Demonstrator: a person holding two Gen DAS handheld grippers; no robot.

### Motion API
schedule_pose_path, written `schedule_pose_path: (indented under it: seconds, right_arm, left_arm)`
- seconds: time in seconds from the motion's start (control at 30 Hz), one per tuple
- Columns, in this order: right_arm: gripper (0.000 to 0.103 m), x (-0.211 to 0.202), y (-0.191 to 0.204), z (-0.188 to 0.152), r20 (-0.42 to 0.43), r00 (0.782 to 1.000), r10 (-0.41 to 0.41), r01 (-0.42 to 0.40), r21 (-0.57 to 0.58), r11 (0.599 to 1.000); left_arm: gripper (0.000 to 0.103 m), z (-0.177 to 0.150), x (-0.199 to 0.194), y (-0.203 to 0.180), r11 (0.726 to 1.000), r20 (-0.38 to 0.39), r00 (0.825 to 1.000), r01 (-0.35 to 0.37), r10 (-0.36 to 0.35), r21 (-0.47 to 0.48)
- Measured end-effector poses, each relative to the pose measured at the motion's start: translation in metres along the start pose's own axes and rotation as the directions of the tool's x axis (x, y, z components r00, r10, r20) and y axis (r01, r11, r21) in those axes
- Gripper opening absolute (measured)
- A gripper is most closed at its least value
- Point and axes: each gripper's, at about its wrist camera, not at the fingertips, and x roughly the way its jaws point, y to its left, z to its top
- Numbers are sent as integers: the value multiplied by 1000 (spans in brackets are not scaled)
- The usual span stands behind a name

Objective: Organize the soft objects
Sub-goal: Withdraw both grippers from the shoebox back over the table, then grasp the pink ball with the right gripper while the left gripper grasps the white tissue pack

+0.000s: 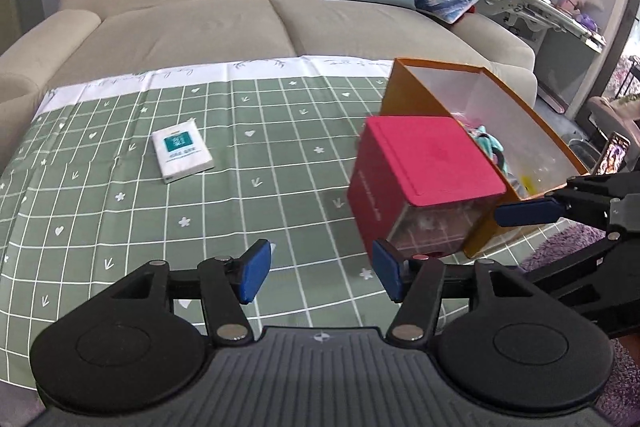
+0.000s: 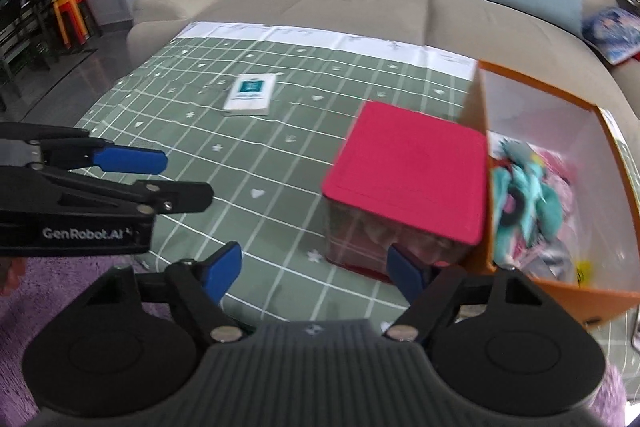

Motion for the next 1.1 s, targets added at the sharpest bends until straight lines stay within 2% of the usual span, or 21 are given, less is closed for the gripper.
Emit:
schedule_pose_path:
  seconds: [0.17, 0.43, 0.6, 0.83, 1.1]
  right_arm:
    - [69, 13, 10, 23, -23, 999, 28, -29, -48, 998]
    - [64, 33, 23, 59, -56, 996, 65, -71, -111, 991]
    - [65, 40, 18, 81, -59, 998, 11, -18, -122, 992]
    - [68, 52, -19, 106, -81, 994, -70, 64, -74, 995]
    - [68, 74, -48, 124, -116, 989, -91, 86, -49, 995]
  left_arm:
    - [78, 9, 8, 21, 1000, -13, 1000, -7, 6, -29]
    - [79, 34, 18, 50, 999, -60, 998, -12, 10, -31]
    - [81, 48, 24, 68, 999, -87, 996, 8, -12, -52]
    - [85, 69, 39, 85, 999, -109, 994, 6, -11, -44]
    - [86, 95, 67, 90, 1000, -157, 988, 4, -6, -11]
